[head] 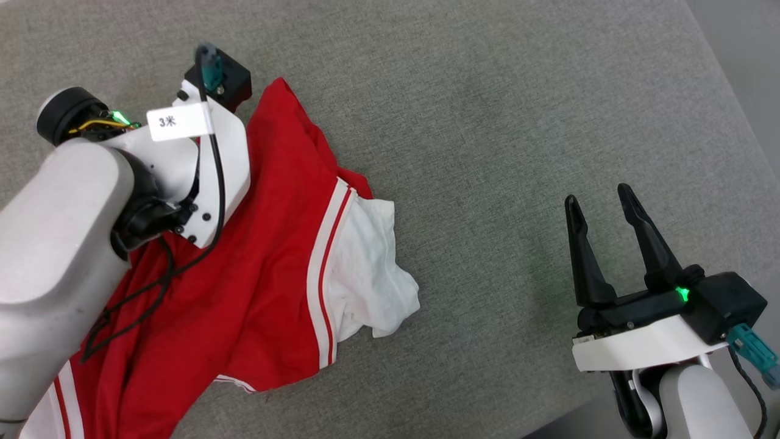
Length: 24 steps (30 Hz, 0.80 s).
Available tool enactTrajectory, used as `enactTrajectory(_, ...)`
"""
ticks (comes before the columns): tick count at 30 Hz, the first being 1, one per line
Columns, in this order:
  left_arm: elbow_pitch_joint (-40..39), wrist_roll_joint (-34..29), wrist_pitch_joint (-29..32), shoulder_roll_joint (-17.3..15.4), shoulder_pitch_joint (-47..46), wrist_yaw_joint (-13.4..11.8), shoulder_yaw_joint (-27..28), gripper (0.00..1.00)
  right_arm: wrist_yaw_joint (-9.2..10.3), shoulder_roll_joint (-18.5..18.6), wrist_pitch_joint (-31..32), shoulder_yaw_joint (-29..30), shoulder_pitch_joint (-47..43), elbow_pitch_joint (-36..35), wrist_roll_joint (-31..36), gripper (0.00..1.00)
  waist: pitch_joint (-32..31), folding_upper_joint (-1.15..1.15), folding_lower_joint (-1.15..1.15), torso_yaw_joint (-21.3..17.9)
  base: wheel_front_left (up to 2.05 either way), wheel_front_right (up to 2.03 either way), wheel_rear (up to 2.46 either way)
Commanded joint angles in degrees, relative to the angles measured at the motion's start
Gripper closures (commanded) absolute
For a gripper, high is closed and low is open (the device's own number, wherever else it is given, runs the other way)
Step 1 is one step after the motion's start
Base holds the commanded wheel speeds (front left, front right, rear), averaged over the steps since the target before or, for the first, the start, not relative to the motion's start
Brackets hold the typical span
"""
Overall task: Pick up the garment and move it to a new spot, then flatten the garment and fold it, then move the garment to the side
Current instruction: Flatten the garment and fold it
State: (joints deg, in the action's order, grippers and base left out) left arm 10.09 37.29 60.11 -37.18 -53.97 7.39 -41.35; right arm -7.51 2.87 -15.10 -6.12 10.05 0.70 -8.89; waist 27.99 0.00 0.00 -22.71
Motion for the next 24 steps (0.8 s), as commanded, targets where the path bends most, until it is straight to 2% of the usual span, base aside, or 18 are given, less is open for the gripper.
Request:
enactTrajectory(1,2.5,0.7,1.2,-0.2,1.7,0.1,-1.7,0.16,0.04,0.0,-0.1,-0.1,0.8,-0.3,-0.4,0.0,0.5,0.0,0.0,0.0,0.0,0.0,0.0)
enactTrajectory(2,3.4,1.3,1.2,-0.2,2.0,0.0,-1.9,0.86,0.04,0.0,-0.1,-0.2,0.9,-0.3,-0.5,0.0,0.7,0.0,0.0,0.0,0.0,0.0,0.0)
enactTrajectory(3,4.2,1.9,0.7,0.1,2.0,0.0,-1.4,1.0,0.04,0.0,-0.1,-0.2,1.0,-0.3,-0.5,0.0,0.8,0.0,0.0,0.1,0.0,0.0,0.0)
enactTrajectory(7,5.8,1.5,-2.8,0.5,0.5,-0.9,0.4,1.0,0.04,0.0,-0.1,-0.2,1.2,-0.1,-0.5,0.0,0.5,0.0,0.0,0.6,0.0,0.0,0.0)
enactTrajectory(13,6.6,-2.1,-12.8,0.3,-4.6,-3.3,4.4,1.0,0.04,0.0,-0.1,-0.7,1.2,0.4,0.0,0.0,-1.7,0.0,0.0,1.6,0.0,0.0,0.0)
enactTrajectory(20,9.2,-6.0,-22.2,0.3,-8.9,-7.0,7.4,1.0,0.04,0.0,-0.1,-0.8,1.1,0.2,0.4,0.0,-2.8,0.0,0.0,2.4,0.0,0.0,0.0)
enactTrajectory(21,10.1,-8.3,-26.9,0.2,-10.7,-8.9,8.3,1.0,0.04,0.0,-0.1,-1.0,1.2,0.0,0.5,0.0,-2.4,0.0,0.0,2.6,0.0,0.0,0.0)
enactTrajectory(24,12.2,-10.6,-31.5,0.2,-11.9,-10.8,8.9,1.0,0.04,0.0,-0.1,-1.2,1.3,-0.1,0.4,0.0,-2.0,0.0,0.0,2.7,0.0,0.0,0.0)
